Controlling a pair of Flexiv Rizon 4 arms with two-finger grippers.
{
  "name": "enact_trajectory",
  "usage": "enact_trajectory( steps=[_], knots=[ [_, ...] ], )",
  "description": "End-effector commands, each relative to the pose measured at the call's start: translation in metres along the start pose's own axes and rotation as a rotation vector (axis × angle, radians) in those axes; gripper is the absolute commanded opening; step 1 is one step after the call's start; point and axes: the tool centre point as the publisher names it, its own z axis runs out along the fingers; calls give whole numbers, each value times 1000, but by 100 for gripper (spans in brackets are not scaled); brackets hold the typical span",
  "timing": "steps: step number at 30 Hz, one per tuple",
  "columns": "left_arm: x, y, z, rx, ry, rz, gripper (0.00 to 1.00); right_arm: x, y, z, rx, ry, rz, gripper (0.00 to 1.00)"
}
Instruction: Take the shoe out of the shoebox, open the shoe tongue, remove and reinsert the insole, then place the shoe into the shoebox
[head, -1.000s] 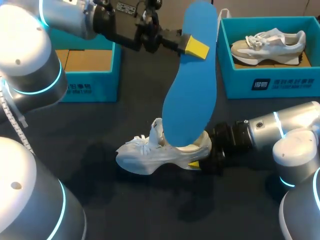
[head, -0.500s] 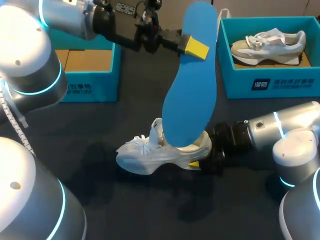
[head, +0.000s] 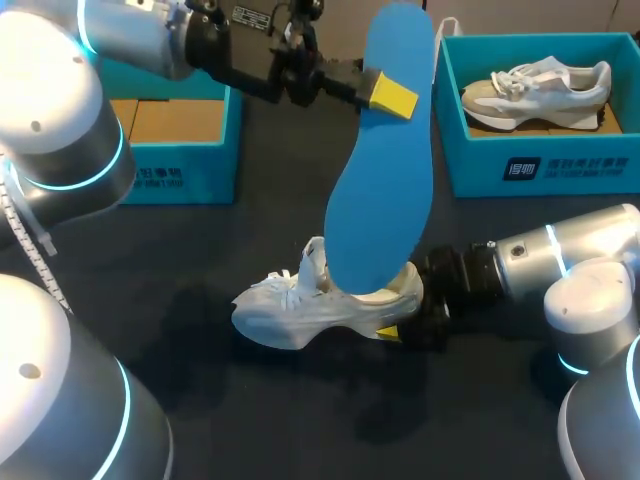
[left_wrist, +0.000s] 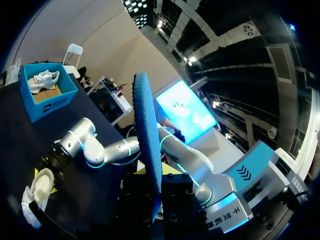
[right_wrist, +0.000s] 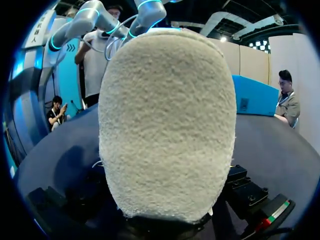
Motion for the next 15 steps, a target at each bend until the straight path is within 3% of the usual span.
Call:
enact_trajectory(
  steps=[1,15],
  knots=[
    [0,0,0,-1,-2,0,0,-2,0,2,17,-1,12,100],
    [0,0,0,-1,-2,0,0,-2,5,-12,121,-56,85,100]
  ],
)
